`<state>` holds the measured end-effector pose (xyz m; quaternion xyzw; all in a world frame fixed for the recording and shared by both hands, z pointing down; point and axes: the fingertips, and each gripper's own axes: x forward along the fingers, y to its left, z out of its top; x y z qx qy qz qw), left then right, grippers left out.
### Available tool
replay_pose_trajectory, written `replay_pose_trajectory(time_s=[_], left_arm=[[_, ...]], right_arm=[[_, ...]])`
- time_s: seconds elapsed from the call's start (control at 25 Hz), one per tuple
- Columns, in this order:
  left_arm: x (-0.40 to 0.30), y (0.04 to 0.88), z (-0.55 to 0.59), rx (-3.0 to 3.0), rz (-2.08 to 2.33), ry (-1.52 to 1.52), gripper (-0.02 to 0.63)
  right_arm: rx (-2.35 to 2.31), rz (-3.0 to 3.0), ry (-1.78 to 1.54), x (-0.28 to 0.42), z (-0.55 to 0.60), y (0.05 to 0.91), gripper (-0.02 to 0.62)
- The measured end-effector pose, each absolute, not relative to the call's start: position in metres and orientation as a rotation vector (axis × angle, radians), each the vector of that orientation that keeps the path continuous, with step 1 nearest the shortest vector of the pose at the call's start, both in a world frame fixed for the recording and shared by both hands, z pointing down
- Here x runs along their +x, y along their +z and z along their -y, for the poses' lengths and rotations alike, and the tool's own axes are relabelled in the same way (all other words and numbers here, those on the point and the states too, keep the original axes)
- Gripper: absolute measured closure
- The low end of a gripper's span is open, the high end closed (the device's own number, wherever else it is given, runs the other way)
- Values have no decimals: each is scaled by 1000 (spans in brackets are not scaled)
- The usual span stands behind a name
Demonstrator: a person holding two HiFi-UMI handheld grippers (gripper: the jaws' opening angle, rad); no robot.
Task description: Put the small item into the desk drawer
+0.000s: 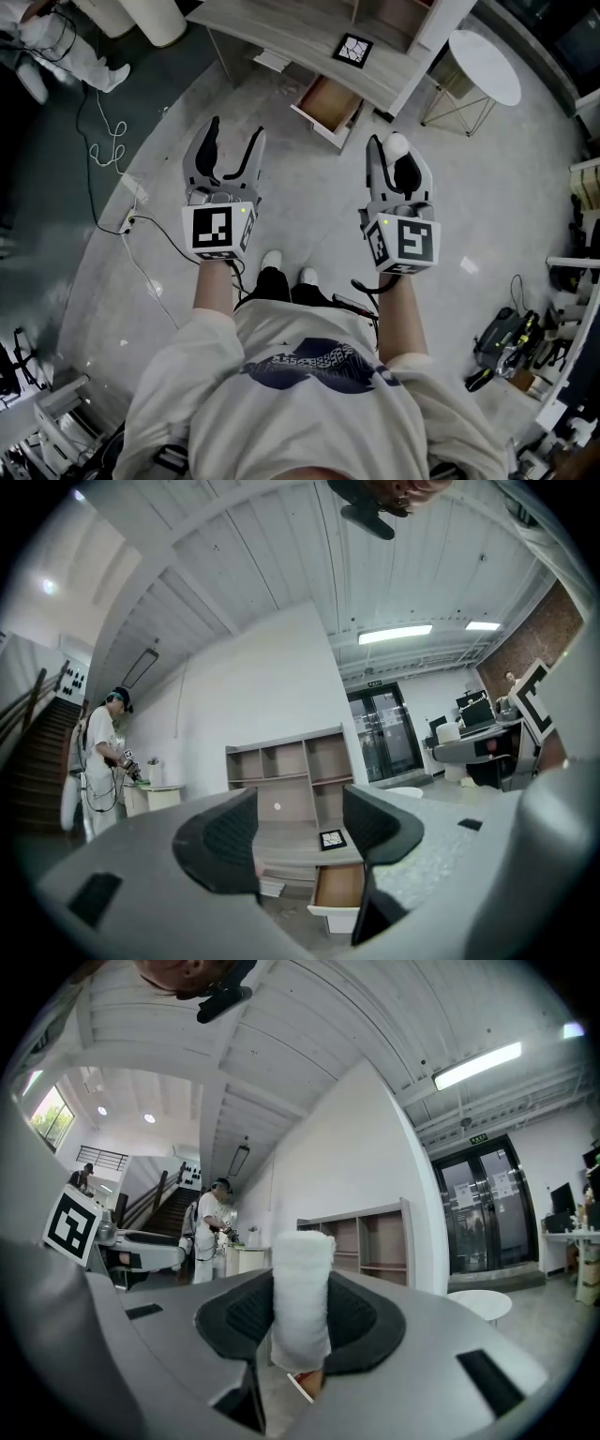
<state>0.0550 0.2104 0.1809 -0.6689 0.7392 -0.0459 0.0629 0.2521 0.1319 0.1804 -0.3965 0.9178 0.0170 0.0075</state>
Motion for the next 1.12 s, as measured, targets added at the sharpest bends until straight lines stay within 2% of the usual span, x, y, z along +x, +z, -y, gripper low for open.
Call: replay_pose_trajectory(time_s=[1.12], left_arm=[[-82, 193, -101, -2282, -1992, -82, 339]], right_arm=[[-1608, -2749, 100, 130, -79, 190, 465]])
